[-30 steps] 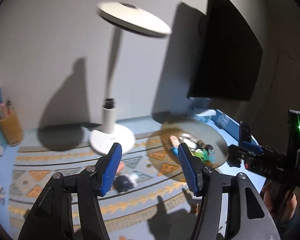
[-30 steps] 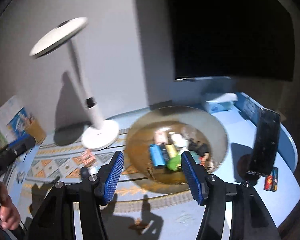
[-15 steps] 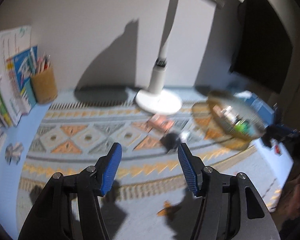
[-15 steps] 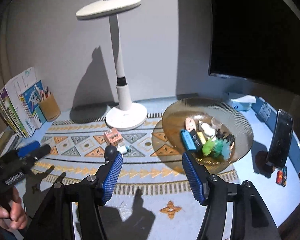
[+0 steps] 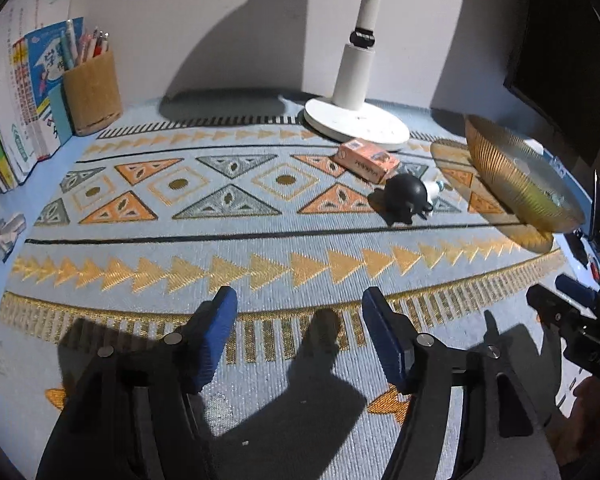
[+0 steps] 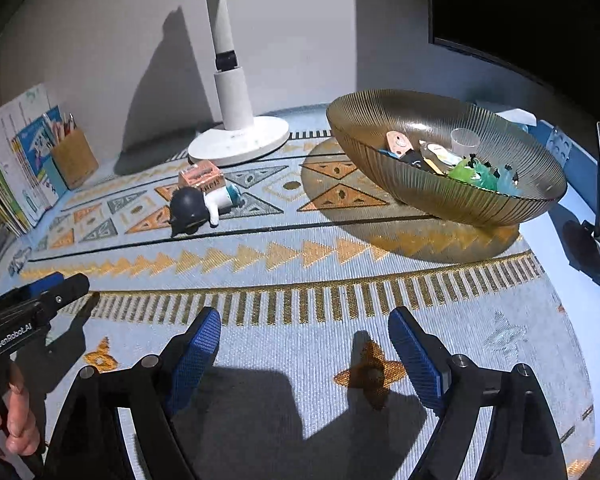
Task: Organize rigid objects
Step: 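Withdraw both open grippers toward the pink box and penguin figure, then grasp the pink box with the left gripper while the right grasps the penguin figure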
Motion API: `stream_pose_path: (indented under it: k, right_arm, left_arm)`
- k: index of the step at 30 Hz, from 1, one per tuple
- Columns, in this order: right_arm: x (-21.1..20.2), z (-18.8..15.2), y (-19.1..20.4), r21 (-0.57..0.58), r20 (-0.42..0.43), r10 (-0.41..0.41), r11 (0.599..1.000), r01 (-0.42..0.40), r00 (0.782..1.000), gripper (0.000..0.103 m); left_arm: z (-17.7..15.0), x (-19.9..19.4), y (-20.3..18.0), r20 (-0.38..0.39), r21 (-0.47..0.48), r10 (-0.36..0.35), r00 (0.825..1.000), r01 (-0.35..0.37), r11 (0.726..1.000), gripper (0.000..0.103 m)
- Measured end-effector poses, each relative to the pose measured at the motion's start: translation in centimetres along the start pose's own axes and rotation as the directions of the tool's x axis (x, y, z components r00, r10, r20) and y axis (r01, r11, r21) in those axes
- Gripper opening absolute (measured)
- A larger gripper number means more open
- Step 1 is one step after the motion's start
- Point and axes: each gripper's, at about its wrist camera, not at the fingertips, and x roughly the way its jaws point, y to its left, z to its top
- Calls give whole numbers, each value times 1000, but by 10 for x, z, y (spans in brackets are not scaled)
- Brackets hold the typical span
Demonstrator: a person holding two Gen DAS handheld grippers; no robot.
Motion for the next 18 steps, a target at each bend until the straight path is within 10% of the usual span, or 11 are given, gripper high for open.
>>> stream_pose_path:
  k: [18]
  right_arm:
    - [12, 2, 9, -33, -58, -62, 998, 60, 996, 85]
  left_arm:
    - [-2, 1, -8, -15, 44, -3, 1000, 4, 999, 64]
